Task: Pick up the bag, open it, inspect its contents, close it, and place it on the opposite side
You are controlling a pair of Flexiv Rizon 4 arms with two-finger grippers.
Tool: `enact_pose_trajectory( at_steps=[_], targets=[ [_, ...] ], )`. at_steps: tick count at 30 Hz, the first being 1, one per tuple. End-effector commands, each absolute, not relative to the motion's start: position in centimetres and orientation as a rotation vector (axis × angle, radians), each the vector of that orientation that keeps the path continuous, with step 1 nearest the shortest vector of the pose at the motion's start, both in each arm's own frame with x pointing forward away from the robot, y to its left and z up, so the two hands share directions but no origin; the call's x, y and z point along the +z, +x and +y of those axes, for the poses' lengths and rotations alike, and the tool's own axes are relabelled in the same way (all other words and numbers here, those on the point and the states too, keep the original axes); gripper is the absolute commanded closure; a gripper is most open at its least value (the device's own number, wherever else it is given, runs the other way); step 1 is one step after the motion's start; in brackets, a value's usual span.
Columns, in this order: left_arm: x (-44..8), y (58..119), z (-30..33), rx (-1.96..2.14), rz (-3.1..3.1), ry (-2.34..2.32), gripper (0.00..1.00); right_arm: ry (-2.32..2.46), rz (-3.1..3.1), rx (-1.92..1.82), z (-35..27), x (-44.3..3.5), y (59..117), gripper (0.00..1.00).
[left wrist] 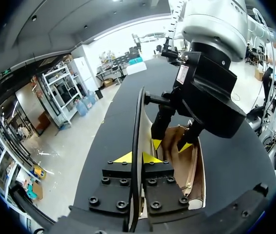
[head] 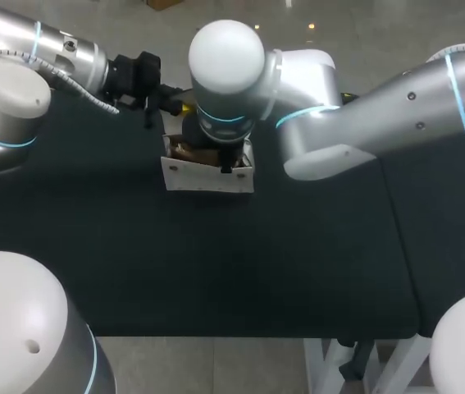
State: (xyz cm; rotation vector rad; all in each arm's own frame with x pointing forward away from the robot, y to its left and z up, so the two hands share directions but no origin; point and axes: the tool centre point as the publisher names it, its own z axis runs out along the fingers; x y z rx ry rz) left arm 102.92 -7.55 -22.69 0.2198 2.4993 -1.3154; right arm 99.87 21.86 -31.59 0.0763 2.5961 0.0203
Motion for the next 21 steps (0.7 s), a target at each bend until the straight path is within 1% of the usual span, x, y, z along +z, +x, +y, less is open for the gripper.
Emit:
enact_pose_trajectory(
  at_steps=[1, 3, 6, 15, 21],
  targets=[
    [-22.6, 102.6, -7.5, -1.319, 2.492, 0.223, 1.0, 0.077, 2.581, 0.018, 21.8, -31.2, 99.7, 0.64],
    [-22.6, 102.5, -7.5, -1.318, 2.492, 0.224, 1.0, 0.077, 2.573, 0.015, 21.8, -31.0, 99.7, 0.79],
    [-22.6, 102.3, -7.4, -1.317, 2.491, 0.227, 1.0, 0.081, 2.561, 0.008, 21.7, -30.7, 99.7, 0.86],
    [-22.3, 101.6, -7.4, -1.316, 2.487, 0.242, 1.0, 0.1, 2.514, -0.015, 21.3, -29.5, 99.8, 0.87],
    [-22.1, 101.2, -7.2, -1.319, 2.483, 0.252, 1.0, 0.117, 2.489, -0.027, 21.3, -29.1, 99.8, 0.83]
  ],
)
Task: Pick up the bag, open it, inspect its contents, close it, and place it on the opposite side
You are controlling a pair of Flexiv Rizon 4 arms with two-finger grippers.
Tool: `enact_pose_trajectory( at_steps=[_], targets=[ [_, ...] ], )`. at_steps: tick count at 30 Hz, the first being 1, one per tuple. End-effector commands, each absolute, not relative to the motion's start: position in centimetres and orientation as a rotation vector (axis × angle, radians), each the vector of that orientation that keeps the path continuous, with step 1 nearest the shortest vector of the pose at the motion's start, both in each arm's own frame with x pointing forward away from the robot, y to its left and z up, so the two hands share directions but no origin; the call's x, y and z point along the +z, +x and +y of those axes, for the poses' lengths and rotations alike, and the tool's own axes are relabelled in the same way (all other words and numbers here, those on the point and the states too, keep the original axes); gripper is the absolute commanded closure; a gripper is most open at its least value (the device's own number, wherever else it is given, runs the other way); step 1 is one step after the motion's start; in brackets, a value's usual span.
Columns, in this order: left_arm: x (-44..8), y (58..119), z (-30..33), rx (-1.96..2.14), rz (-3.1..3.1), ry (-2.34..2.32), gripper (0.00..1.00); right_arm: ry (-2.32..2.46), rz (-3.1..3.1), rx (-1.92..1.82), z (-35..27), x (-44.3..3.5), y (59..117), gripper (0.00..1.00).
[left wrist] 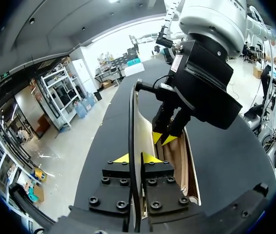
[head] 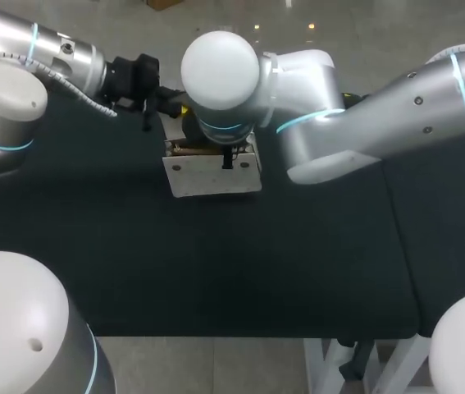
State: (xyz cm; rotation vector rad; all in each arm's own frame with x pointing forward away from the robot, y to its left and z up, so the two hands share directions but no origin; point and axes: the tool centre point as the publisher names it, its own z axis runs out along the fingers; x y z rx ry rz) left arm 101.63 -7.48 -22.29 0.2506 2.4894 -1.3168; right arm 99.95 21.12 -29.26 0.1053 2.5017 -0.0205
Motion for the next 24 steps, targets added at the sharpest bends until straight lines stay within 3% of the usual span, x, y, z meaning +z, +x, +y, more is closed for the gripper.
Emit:
enact_pose_trajectory(
  at_steps=[1, 5, 24],
  targets=[
    [-22.1, 101.2, -7.2, -1.319, 2.483, 0.253, 1.0, 0.121, 2.485, -0.025, 21.3, -29.0, 99.8, 0.84],
    [-22.1, 101.1, -7.2, -1.314, 2.484, 0.254, 1.0, 0.15, 2.449, -0.011, 21.1, -28.6, 99.7, 1.0],
    [-21.9, 101.2, -7.1, -1.318, 2.528, 0.196, 1.0, 0.19, 2.301, 0.033, 20.7, -25.4, 97.9, 1.0]
  ],
)
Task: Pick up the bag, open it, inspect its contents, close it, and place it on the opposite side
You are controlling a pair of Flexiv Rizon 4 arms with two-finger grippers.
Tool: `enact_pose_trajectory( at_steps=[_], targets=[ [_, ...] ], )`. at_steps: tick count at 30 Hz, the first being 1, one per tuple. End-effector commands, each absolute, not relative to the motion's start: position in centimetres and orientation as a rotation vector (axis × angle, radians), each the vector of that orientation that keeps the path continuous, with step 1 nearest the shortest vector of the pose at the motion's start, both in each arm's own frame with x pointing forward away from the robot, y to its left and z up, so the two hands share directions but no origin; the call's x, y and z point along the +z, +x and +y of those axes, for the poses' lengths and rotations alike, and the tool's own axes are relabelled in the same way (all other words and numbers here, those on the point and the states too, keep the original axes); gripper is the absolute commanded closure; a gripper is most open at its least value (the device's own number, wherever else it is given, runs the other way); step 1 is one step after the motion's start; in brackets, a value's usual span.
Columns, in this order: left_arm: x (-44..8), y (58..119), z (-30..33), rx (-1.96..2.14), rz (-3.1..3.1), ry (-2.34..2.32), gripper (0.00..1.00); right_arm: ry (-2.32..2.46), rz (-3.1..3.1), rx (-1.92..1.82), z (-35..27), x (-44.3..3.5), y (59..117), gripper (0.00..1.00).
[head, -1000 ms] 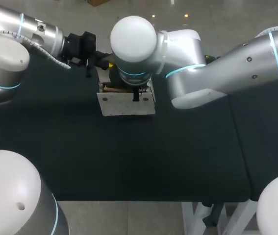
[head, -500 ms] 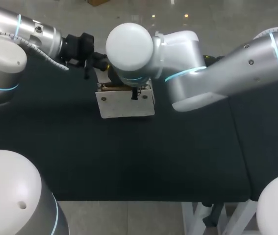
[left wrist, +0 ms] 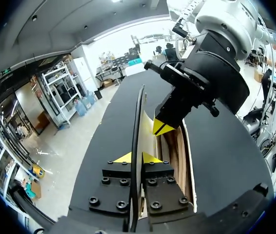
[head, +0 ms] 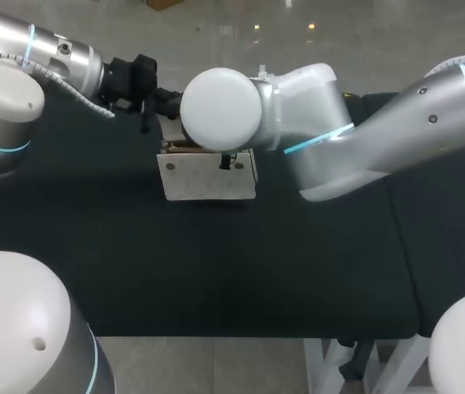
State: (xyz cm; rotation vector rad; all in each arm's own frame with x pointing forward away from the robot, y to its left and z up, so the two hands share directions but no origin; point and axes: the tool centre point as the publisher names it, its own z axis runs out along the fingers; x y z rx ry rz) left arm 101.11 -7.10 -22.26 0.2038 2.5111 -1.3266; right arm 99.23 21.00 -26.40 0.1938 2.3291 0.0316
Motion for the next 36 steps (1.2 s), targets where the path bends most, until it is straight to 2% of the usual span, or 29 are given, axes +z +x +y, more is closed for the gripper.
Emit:
enact_pose_trajectory(
  at_steps=[1, 14, 25, 36],
  targets=[
    [-21.9, 101.2, -7.1, -1.314, 2.536, 0.189, 1.0, 0.187, 2.288, 0.032, 20.6, -25.0, 97.6, 1.0],
    [-25.7, 103.1, -8.1, -1.304, 2.62, 0.219, 1.0, 0.199, 2.186, 0.021, 19.2, -22.3, 94.3, 1.0],
    [-28.2, 102.0, -8.3, -1.213, 2.537, 0.399, 1.0, 0.146, 2.168, 0.057, 19.7, -23.4, 92.1, 1.0],
    [-28.9, 101.8, -8.3, -1.16, 2.548, 0.354, 1.0, 0.186, 2.234, 0.12, 19.1, -24.7, 92.3, 1.0]
  ],
)
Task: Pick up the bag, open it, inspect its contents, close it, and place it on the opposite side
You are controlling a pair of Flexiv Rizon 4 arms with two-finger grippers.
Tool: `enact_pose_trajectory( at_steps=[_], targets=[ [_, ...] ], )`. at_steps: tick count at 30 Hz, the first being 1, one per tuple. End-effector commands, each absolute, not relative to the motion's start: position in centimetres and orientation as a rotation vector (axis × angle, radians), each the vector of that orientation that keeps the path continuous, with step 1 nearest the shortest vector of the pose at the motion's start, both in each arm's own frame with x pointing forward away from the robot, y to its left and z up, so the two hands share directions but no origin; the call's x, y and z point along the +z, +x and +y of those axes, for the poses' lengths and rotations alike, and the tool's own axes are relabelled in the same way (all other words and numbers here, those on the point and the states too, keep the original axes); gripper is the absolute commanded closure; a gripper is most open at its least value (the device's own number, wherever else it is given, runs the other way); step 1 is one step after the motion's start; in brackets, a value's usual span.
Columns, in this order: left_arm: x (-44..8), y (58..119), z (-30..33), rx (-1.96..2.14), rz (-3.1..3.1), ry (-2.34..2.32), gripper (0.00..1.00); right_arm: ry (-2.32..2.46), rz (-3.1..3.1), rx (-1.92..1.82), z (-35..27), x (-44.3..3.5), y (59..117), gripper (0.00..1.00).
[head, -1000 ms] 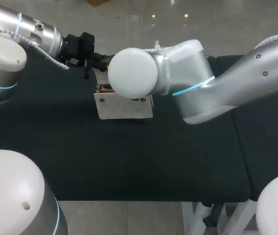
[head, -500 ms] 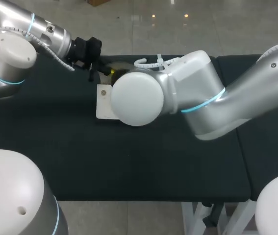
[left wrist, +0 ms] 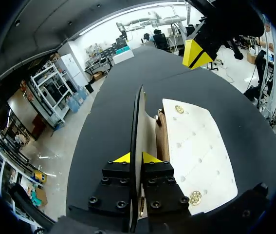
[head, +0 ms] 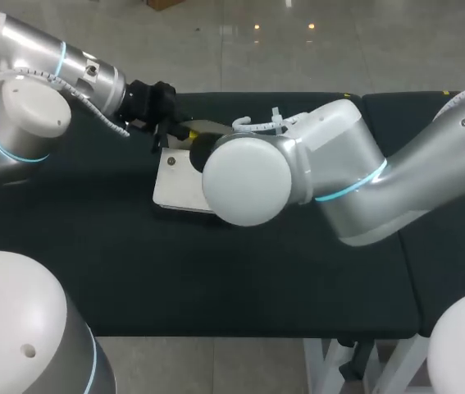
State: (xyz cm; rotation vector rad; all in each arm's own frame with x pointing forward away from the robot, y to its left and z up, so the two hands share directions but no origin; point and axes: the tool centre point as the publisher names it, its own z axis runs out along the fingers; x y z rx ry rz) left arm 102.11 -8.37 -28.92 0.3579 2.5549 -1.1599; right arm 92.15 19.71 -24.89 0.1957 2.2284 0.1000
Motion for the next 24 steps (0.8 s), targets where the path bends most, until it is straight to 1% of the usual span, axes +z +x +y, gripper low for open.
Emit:
enact_pose_trajectory(
  at_steps=[1, 9, 11, 15, 24],
  targets=[
    [-28.9, 101.8, -8.3, -1.16, 2.548, 0.354, 1.0, 0.186, 2.234, 0.12, 19.1, -24.7, 92.3, 1.0],
    [-28.9, 101.8, -8.3, -1.16, 2.548, 0.354, 1.0, 0.186, 2.234, 0.12, 19.1, -24.7, 92.3, 1.0],
    [-29.5, 101.9, -8.1, -1.146, 2.528, 0.357, 1.0, 0.164, 2.171, 0.005, 20.2, -25.4, 90.8, 1.0],
    [-30.4, 102.1, -7.8, -1.121, 2.498, 0.336, 1.0, 0.139, 2.126, -0.065, 21.7, -26.9, 88.4, 1.0],
    [-31.8, 101.7, -8.6, -1.036, 2.441, 0.393, 1.0, 0.126, 2.124, -0.03, 23.2, -29.5, 86.6, 1.0]
  ],
)
